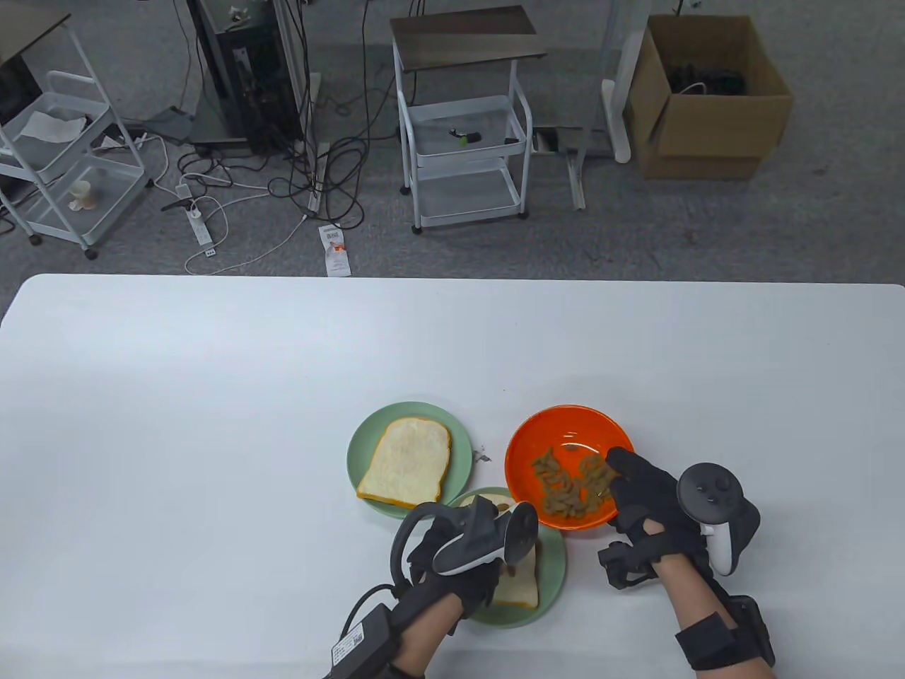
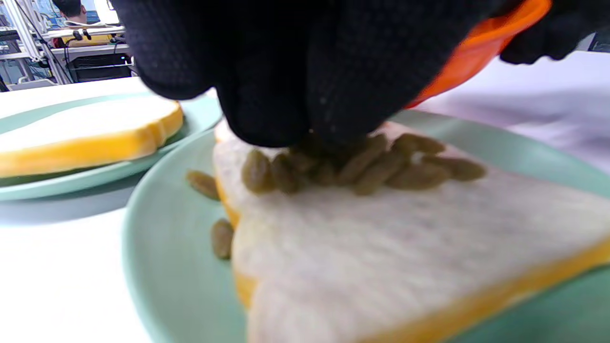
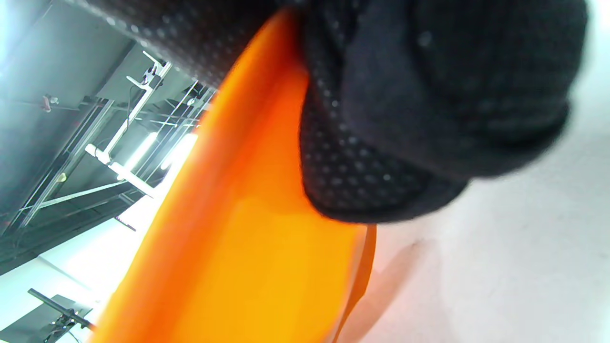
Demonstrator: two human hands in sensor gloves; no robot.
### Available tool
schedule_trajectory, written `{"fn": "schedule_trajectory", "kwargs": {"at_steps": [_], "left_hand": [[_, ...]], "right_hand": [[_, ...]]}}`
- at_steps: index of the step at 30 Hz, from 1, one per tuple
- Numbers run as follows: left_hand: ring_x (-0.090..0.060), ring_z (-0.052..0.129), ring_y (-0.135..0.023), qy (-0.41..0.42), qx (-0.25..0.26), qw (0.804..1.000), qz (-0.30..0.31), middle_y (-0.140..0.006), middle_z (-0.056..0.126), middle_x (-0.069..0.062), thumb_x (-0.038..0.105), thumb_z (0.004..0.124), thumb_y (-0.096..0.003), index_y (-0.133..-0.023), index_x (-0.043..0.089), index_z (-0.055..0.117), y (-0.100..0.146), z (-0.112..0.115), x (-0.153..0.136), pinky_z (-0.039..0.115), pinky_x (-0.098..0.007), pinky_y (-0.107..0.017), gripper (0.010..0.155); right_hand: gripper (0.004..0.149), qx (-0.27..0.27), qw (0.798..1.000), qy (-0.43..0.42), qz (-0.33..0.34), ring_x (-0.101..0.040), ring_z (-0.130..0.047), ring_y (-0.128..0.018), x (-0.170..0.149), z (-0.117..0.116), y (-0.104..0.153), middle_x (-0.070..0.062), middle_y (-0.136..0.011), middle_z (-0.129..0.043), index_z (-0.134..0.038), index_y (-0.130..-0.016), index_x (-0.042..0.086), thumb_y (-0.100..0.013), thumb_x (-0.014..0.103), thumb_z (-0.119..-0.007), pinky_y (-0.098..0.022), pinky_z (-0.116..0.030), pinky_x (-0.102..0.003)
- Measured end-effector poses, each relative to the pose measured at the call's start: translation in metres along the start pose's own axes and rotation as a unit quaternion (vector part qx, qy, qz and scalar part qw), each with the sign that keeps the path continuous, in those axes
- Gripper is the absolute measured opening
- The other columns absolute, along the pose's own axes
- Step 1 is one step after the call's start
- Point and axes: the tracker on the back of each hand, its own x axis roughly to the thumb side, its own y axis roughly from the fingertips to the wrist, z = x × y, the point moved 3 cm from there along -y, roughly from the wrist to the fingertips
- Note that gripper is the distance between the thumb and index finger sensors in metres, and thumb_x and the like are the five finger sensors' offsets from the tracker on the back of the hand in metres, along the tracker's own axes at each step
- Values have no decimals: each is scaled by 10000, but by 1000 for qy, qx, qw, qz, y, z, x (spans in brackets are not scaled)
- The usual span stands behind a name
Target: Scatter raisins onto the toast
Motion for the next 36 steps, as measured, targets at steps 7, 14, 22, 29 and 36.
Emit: {"fn": "schedule_trajectory", "kwargs": {"at_steps": [7, 14, 22, 29, 36], "left_hand": [[-134, 1077, -567, 0, 12, 1000, 9, -822, 965, 99, 594, 974, -345, -831, 414, 907, -3, 2, 0, 916, -358, -515, 523], [-128, 1089, -523, 10, 53, 999, 1, -769, 995, 101, 643, 893, -372, -783, 416, 939, 1, -5, -2, 925, -351, -483, 472], [-87, 1095, -525, -19, 13, 1000, -14, -798, 976, 100, 569, 1000, -338, -825, 414, 904, -5, 4, -3, 941, -323, -485, 520], [-54, 1124, -488, 9, 24, 1000, -11, -763, 996, 105, 410, 1022, -378, -794, 416, 921, -6, 2, -10, 980, -276, -461, 428], [-79, 1112, -510, 57, 123, 991, 11, -779, 988, 105, 533, 996, -356, -809, 418, 918, 6, -15, -12, 960, -306, -478, 474]], "right_hand": [[436, 1, 1000, -3, -1, -311, -1093, -156, 0, 0, 0, -349, -746, -945, -925, -847, 75, -420, 164, -906, -74, -970, -309], [437, 1, 1000, -4, 0, -310, -1093, -158, 0, 0, 0, -350, -746, -944, -923, -849, 78, -421, 165, -906, -75, -970, -308], [436, -8, 1000, -8, 8, -309, -1094, -159, 1, 0, 1, -344, -750, -944, -924, -849, 83, -421, 167, -906, -76, -971, -308], [437, -11, 1000, -11, 12, -310, -1093, -160, 1, 0, 1, -340, -752, -945, -923, -849, 87, -421, 168, -906, -76, -971, -308], [438, -13, 1000, -12, 19, -309, -1094, -162, 3, -1, 2, -343, -752, -942, -920, -852, 89, -422, 170, -905, -78, -971, -308]]}}
